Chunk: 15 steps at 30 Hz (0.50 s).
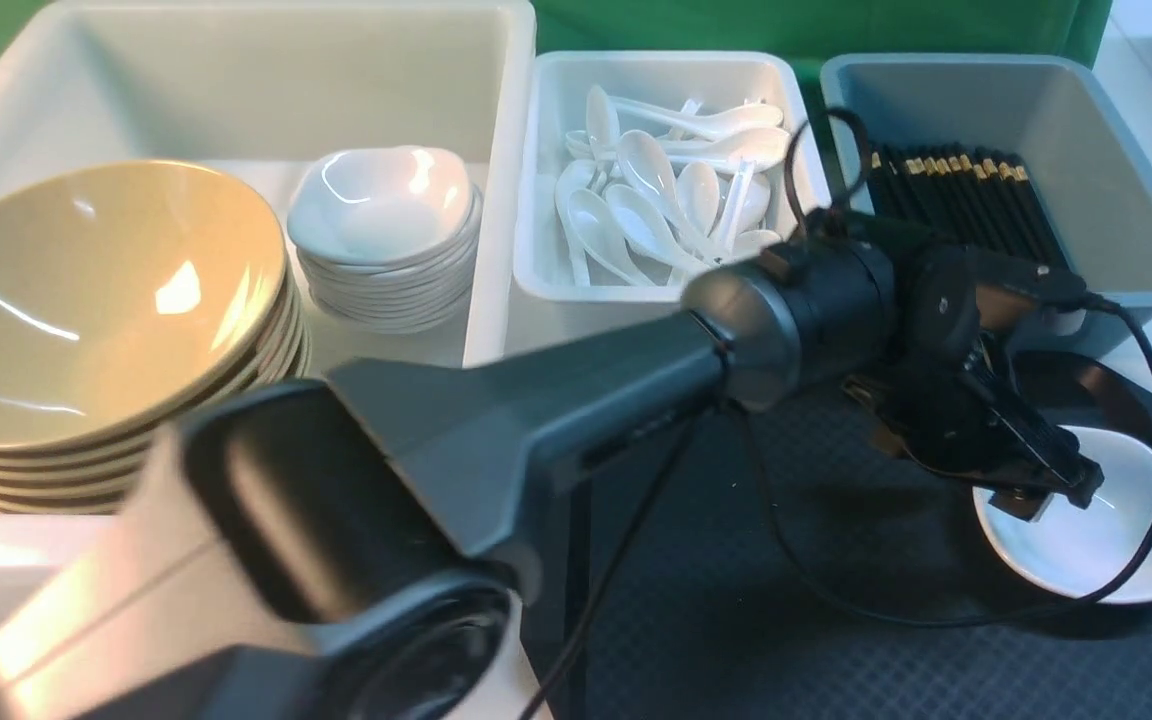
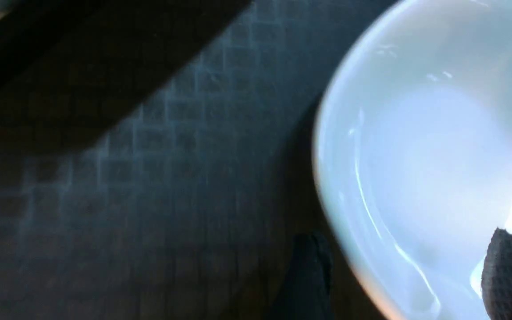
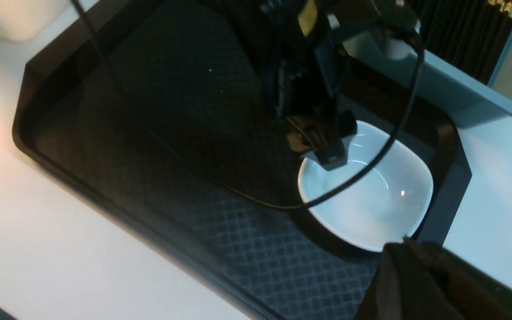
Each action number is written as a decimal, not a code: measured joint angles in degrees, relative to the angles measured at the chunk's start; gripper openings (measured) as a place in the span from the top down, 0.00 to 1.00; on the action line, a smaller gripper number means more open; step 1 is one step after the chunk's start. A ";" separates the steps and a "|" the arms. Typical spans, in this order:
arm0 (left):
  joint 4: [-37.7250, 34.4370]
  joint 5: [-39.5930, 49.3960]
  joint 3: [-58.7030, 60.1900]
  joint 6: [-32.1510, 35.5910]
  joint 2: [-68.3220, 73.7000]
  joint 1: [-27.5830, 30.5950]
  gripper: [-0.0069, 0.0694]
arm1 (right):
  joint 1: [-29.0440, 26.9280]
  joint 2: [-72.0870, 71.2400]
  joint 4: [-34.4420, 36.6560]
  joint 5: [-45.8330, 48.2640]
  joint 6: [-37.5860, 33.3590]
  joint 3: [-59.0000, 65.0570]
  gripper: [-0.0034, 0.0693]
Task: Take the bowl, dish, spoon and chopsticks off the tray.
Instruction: Use the left arm to grab the plate
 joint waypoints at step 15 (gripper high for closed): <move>-0.96 2.92 -8.12 3.24 4.50 0.07 0.86 | 0.00 0.00 0.07 0.00 -0.91 0.00 0.87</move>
